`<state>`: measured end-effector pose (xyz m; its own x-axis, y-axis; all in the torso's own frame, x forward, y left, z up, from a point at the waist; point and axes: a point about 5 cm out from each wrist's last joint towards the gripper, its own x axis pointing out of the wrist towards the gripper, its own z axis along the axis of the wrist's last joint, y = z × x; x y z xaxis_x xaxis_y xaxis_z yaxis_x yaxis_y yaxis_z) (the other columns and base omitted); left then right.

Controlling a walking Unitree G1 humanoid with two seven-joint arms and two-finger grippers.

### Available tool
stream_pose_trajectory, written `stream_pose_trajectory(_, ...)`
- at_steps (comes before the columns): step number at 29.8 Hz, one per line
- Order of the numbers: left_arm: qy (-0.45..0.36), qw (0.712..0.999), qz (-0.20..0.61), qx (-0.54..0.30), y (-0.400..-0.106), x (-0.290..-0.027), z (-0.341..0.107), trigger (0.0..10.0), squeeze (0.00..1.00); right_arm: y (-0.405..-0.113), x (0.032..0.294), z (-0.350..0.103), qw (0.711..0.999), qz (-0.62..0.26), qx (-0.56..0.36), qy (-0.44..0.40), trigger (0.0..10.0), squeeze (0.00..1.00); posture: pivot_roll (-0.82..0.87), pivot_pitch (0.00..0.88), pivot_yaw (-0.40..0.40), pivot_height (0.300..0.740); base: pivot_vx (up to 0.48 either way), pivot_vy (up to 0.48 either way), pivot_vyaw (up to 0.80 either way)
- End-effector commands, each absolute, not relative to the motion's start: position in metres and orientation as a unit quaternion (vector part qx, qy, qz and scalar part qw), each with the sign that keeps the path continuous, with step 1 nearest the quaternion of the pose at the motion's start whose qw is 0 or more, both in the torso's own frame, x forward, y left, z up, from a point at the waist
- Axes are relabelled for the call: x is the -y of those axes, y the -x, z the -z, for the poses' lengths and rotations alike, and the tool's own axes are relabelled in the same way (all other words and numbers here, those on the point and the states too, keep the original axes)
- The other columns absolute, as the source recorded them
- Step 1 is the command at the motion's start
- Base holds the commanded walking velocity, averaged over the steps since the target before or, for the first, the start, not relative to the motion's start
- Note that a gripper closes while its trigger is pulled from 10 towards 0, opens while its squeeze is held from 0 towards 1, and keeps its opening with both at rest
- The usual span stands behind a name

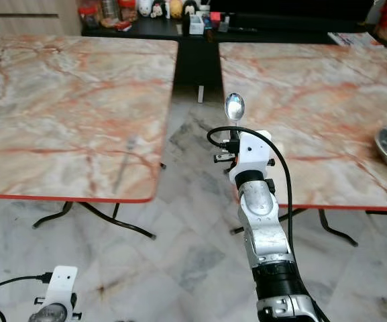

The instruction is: Setting the table

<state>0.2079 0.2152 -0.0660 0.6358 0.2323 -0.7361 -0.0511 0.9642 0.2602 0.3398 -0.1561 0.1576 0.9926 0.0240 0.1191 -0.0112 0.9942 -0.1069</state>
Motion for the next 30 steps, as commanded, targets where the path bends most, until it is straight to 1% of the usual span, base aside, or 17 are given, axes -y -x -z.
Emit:
stream_pose_trajectory(1,-0.108,0.892,-0.081,-0.431,-0.202,-0.217,0.069,10.0,0.00,-0.341,0.152,-0.165,0.996,-0.013,0.074,0.050,10.0,0.00,-0.03,0.127,-0.019,0.740,0.000,-0.398,0.00)
stream_pose_trajectory(4,-0.107,0.892,-0.081,-0.431,-0.201,-0.217,0.070,10.0,0.00,-0.341,0.153,-0.163,0.996,-0.008,0.067,0.057,10.0,0.00,-0.03,0.129,-0.020,0.740,0.000,-0.391,0.00)
stream_pose_trajectory(8,-0.107,0.892,-0.081,-0.431,-0.201,-0.217,0.070,10.0,0.00,-0.341,0.158,-0.160,0.997,0.007,0.060,0.046,10.0,0.00,-0.03,0.131,-0.020,0.740,0.000,-0.394,0.00)
stream_pose_trajectory(19,-0.106,0.892,-0.079,-0.432,-0.200,-0.216,0.070,10.0,0.00,-0.340,0.158,-0.161,0.997,0.006,0.061,0.054,10.0,0.00,-0.03,0.131,-0.020,0.740,0.000,-0.385,0.00)
stream_pose_trajectory(22,-0.106,0.892,-0.079,-0.432,-0.200,-0.216,0.071,10.0,0.00,-0.340,0.161,-0.161,0.996,0.016,0.062,0.054,10.0,0.00,-0.04,0.130,-0.020,0.740,0.000,-0.385,0.44)
stream_pose_trajectory(30,-0.107,0.892,-0.077,-0.433,-0.199,-0.216,0.071,10.0,0.00,-0.339,0.163,-0.160,0.997,0.023,0.059,0.046,10.0,0.00,-0.04,0.134,-0.020,0.740,0.000,-0.382,0.00)
